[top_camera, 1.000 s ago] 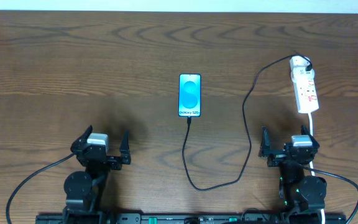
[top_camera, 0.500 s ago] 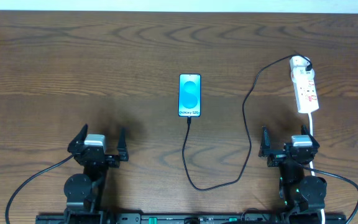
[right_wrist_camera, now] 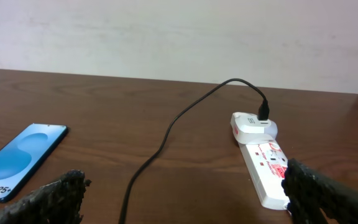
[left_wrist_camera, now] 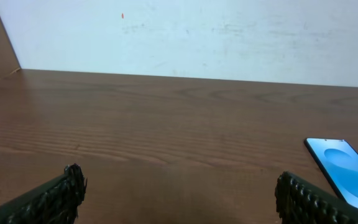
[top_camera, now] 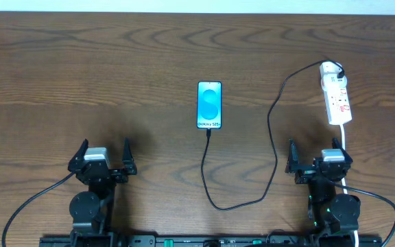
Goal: Plug charger to phone and switch on socket
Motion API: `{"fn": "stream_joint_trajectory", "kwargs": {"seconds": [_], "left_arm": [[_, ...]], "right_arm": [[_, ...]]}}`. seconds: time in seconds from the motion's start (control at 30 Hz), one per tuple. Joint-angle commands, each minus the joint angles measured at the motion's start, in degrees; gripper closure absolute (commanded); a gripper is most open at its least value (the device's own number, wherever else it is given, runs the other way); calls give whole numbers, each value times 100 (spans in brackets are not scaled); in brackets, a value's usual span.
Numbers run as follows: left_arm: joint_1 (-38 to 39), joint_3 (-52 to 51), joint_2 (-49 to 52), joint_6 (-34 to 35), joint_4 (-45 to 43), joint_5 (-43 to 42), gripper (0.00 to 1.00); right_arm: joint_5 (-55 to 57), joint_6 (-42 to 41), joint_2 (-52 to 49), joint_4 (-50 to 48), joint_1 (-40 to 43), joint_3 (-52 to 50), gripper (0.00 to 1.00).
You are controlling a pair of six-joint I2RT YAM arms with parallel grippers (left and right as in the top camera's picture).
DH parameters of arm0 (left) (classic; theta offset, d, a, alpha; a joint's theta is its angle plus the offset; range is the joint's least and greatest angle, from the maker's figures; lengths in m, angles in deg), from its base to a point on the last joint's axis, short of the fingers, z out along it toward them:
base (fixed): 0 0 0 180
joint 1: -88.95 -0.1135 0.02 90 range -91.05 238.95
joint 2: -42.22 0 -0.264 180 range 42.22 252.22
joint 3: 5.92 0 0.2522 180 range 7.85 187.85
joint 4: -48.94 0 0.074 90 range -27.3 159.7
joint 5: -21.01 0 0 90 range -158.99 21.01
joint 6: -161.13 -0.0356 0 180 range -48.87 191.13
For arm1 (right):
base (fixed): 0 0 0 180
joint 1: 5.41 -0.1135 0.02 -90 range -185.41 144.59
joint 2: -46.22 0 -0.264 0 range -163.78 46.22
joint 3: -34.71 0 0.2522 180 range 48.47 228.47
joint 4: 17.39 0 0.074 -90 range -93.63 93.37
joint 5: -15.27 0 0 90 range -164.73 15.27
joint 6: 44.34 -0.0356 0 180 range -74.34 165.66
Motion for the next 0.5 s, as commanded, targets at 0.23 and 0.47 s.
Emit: {"fn": "stream_joint_trajectory", "kwargs": {"seconds": [0.23,0.47], "left_arm": [[-33,-149,-55,-339,151,59,1],[-33,-149,-39,-343,136,50,1]], "right_arm": [[63,-26,42,15,24,-13,1],[63,-28,39,15,24,-13,1]]}}
